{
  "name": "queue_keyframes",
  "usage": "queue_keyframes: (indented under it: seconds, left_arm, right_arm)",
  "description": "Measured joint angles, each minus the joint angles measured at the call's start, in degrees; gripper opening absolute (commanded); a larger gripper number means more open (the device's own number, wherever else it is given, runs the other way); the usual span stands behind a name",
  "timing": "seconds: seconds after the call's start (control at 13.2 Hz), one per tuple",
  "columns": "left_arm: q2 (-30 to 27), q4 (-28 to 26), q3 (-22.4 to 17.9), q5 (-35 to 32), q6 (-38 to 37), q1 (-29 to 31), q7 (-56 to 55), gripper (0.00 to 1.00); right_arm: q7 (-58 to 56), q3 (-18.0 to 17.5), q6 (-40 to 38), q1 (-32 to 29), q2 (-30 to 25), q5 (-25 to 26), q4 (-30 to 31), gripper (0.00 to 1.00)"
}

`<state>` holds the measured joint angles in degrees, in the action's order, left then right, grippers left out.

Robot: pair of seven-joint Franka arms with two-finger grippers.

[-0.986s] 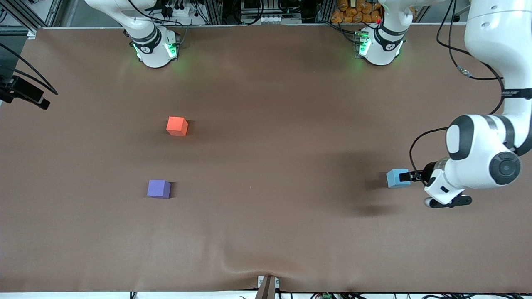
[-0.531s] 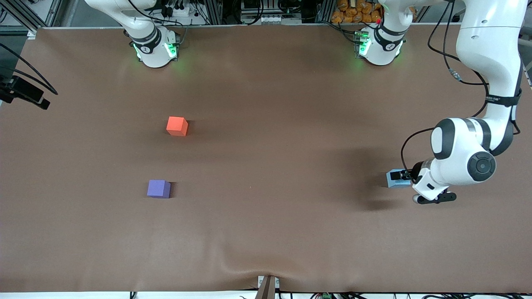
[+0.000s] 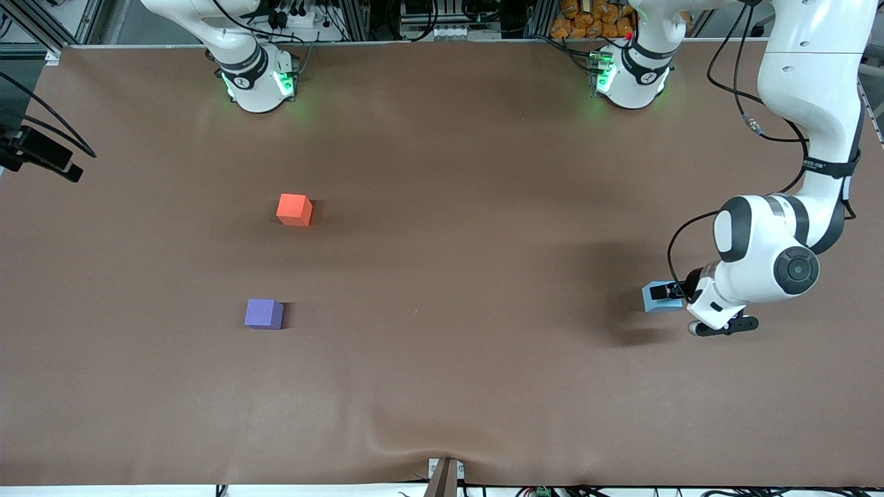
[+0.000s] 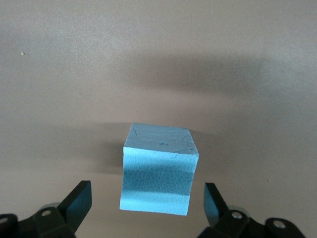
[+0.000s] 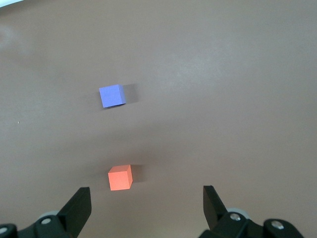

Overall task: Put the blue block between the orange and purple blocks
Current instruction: 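Close the left gripper around the light blue cube, then carry the light blue cube to mid-table and release it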

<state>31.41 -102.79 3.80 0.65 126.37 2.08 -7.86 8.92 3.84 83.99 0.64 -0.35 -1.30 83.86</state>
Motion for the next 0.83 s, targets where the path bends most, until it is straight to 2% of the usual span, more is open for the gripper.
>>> queue_keyframes:
  seconds: [0.3, 0.38, 0.45, 0.53, 0.83]
  left_arm:
    - [1.02, -0.99, 0.05, 0.0, 1.84, 0.0, 0.0, 1.0]
    - [1.45, -1.0, 0.04, 0.0, 2.1, 0.01, 0.0, 0.69]
    - [1.95, -1.02, 0.03, 0.0, 2.53, 0.03, 0.0, 0.28]
    - [2.47, -1.04, 0.03, 0.0, 2.91, 0.05, 0.0, 0.0]
    - [3.02, -0.8, 0.67, 0.19, 3.36, 0.04, -0.04, 0.0]
  right_arm:
    - [-0.07, 0.0, 0.0, 0.0, 0.0, 0.0, 0.0, 1.0]
    - [-0.24, 0.0, 0.0, 0.0, 0.0, 0.0, 0.0, 1.0]
    - [-0.36, 0.0, 0.0, 0.0, 0.0, 0.0, 0.0, 1.0]
    - [-0.42, 0.0, 0.0, 0.0, 0.0, 0.0, 0.0, 1.0]
    - [-0.49, 0.0, 0.0, 0.0, 0.0, 0.0, 0.0, 1.0]
